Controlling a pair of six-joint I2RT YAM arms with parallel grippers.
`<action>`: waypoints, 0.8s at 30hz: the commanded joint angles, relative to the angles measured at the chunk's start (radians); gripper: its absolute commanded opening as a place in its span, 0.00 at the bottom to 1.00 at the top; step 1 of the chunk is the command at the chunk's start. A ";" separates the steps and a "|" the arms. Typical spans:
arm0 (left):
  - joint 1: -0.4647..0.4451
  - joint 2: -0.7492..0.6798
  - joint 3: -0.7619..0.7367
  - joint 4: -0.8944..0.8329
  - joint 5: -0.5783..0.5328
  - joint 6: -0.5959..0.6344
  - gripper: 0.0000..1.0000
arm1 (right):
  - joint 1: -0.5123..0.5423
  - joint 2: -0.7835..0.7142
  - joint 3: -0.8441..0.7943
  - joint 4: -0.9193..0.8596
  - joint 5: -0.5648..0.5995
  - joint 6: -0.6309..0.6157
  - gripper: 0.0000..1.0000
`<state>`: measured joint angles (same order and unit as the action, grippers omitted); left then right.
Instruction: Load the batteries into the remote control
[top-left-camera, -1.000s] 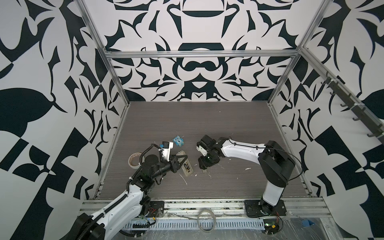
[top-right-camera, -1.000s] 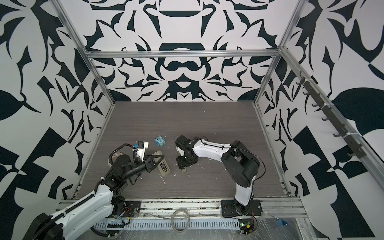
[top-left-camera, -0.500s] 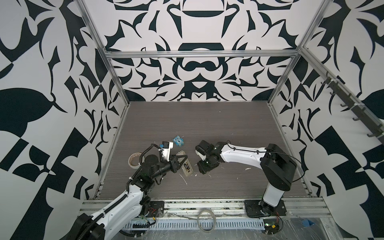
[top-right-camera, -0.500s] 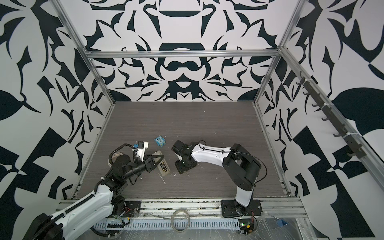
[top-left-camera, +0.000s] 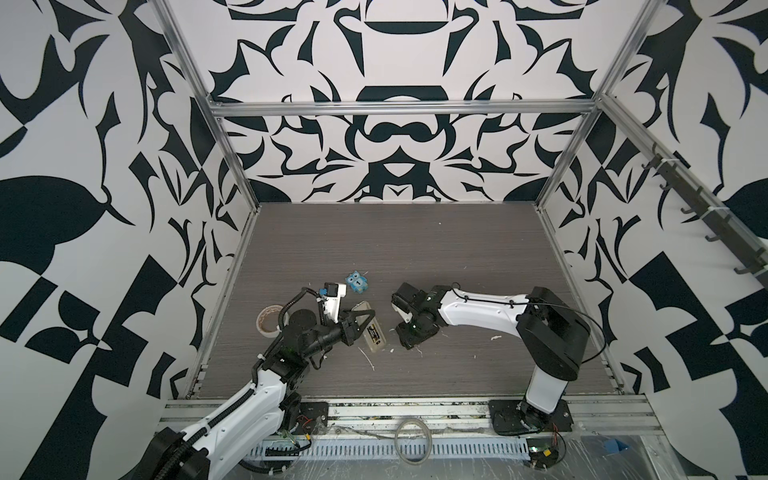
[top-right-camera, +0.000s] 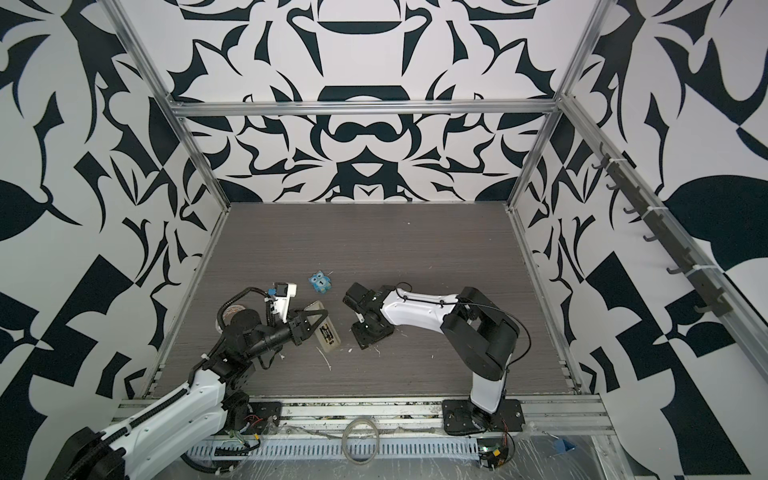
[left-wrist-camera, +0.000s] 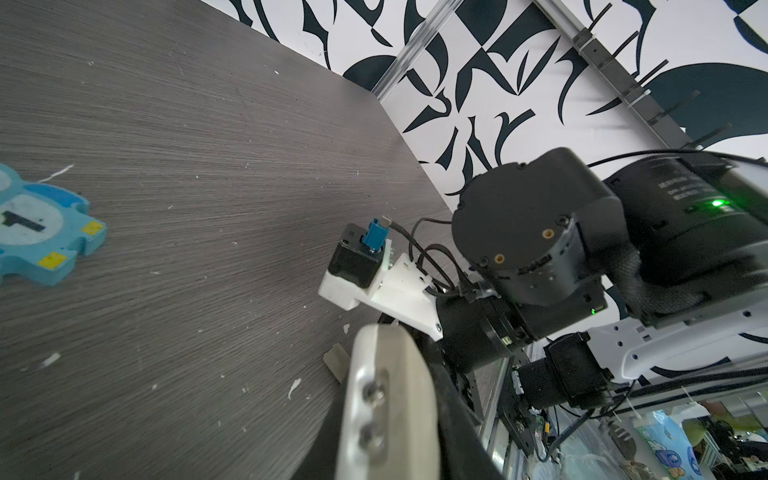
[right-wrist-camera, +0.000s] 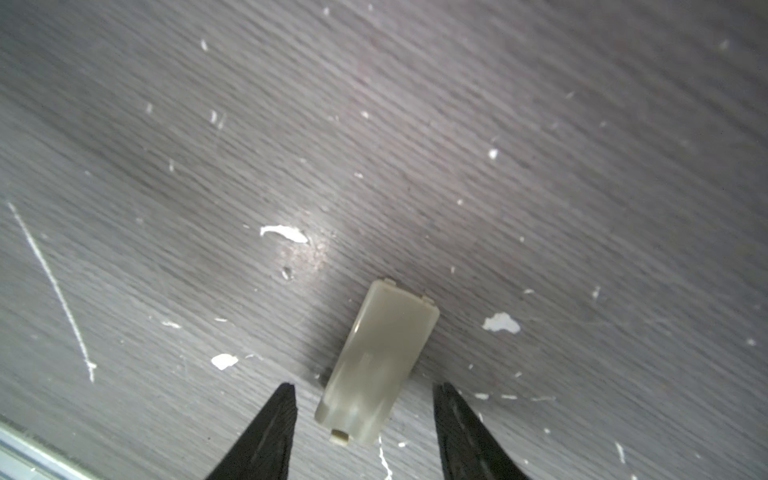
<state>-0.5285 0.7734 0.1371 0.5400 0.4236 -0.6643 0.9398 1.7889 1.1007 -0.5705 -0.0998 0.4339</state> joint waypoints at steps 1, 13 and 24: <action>0.000 -0.006 -0.008 0.015 0.000 0.005 0.00 | 0.010 -0.004 -0.010 0.003 0.002 0.015 0.55; 0.000 0.006 -0.007 0.022 -0.001 0.005 0.00 | 0.018 0.001 -0.014 -0.008 -0.002 0.014 0.45; 0.000 0.017 -0.005 0.028 0.001 0.005 0.00 | 0.019 -0.014 -0.025 -0.026 0.014 0.012 0.34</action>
<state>-0.5285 0.7925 0.1371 0.5407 0.4236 -0.6643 0.9516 1.7889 1.0870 -0.5713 -0.0998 0.4438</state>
